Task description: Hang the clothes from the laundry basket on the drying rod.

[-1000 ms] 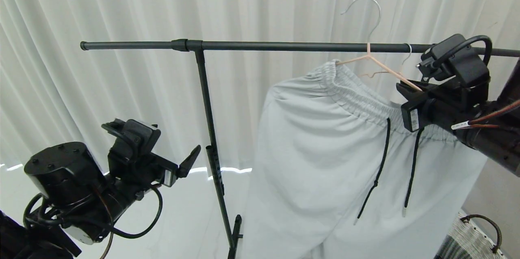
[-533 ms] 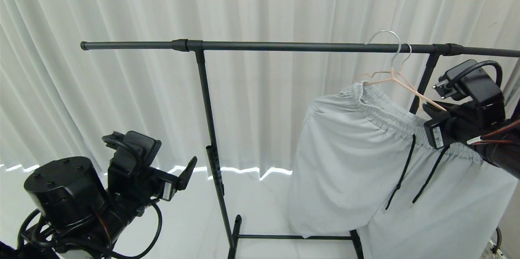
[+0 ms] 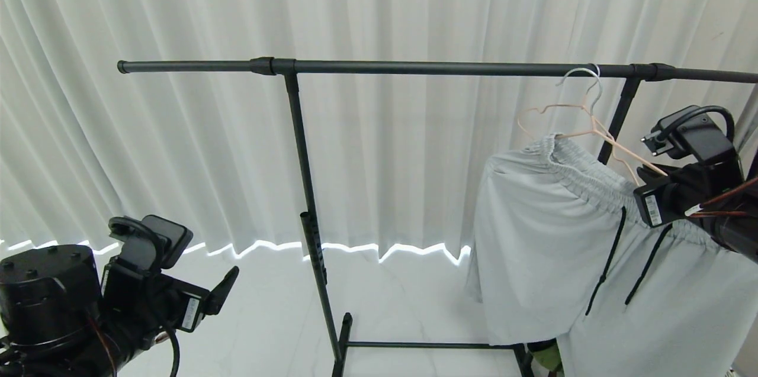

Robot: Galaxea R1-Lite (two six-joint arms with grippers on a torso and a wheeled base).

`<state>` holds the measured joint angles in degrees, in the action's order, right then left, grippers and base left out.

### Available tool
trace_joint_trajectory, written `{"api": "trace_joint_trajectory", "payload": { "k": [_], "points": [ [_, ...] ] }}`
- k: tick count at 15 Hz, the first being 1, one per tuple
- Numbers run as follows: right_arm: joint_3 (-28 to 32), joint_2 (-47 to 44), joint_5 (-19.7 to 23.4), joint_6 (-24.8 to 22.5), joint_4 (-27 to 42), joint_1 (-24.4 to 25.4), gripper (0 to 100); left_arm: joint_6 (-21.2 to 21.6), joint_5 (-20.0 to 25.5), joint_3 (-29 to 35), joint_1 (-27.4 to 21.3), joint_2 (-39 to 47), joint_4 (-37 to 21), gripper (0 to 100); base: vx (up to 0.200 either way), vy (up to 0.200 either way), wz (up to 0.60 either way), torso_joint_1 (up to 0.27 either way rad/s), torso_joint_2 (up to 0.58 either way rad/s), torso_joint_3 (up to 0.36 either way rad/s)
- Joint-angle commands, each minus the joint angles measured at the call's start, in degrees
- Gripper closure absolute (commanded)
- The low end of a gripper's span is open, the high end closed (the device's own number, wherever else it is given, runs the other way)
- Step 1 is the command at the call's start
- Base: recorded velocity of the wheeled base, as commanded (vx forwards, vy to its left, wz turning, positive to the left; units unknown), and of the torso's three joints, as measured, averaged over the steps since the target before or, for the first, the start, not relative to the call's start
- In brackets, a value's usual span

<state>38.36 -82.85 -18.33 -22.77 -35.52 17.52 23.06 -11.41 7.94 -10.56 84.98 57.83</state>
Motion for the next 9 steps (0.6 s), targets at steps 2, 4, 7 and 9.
{"api": "trace_joint_trajectory", "payload": {
  "k": [2,4,7,9],
  "points": [
    [-0.04,-0.91,-0.03,0.27,-0.07,-0.91,100,0.05,-0.28,-1.26,1.15,-1.31,0.09,0,0.0,0.0,0.0,0.0,0.0,0.0],
    [-0.13,-0.82,-0.12,0.27,-0.07,-0.91,100,-0.04,-0.37,-0.47,1.24,-1.31,0.09,0,0.2,0.0,0.0,0.005,0.0,0.002],
    [-0.22,-0.65,-0.12,0.18,-0.07,-0.91,100,0.23,-0.28,-0.64,1.15,-1.22,0.09,0,0.2,0.0,0.0,0.004,0.0,-0.001],
    [-0.13,-0.74,-0.12,0.18,-0.07,-0.91,100,0.23,-0.28,-0.9,1.15,-1.22,0.09,0,0.2,0.0,0.0,-0.002,0.0,0.005]
  ]
}}
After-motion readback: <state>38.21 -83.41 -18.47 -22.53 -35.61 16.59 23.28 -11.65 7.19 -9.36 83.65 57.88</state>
